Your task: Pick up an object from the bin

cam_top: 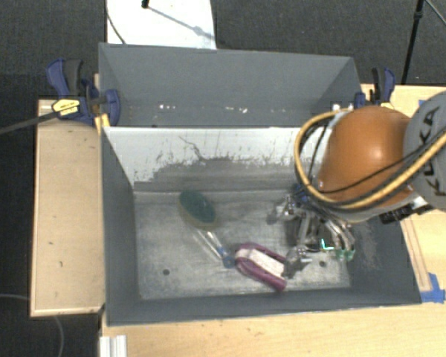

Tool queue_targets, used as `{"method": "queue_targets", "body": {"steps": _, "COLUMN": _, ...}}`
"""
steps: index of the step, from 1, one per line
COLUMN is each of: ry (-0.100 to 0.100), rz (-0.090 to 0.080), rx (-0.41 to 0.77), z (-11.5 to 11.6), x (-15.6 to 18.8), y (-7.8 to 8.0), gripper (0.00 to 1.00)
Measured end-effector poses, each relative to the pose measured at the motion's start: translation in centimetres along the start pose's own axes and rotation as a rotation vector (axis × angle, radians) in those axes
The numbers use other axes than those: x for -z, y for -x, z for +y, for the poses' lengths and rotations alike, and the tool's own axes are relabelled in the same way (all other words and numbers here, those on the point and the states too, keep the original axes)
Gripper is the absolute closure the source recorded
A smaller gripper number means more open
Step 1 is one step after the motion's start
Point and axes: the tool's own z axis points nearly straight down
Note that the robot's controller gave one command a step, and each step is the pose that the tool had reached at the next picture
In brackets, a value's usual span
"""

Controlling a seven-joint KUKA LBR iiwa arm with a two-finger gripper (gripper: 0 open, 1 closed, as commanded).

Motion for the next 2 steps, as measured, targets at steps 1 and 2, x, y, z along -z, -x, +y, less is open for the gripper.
{"method": "queue_targets", "body": {"steps": 1, "ry": -0.002, "rz": -0.027, "rx": 0.441, "z": 0.62, "x": -10.59, "y": 1.44, "gripper": 0.0}}
{"method": "queue_targets", "body": {"steps": 2, "ry": 0.003, "rz": -0.013, "rx": 0.442, "z": 0.9, "x": -10.44, "y": 1.15, "gripper": 1.0}}
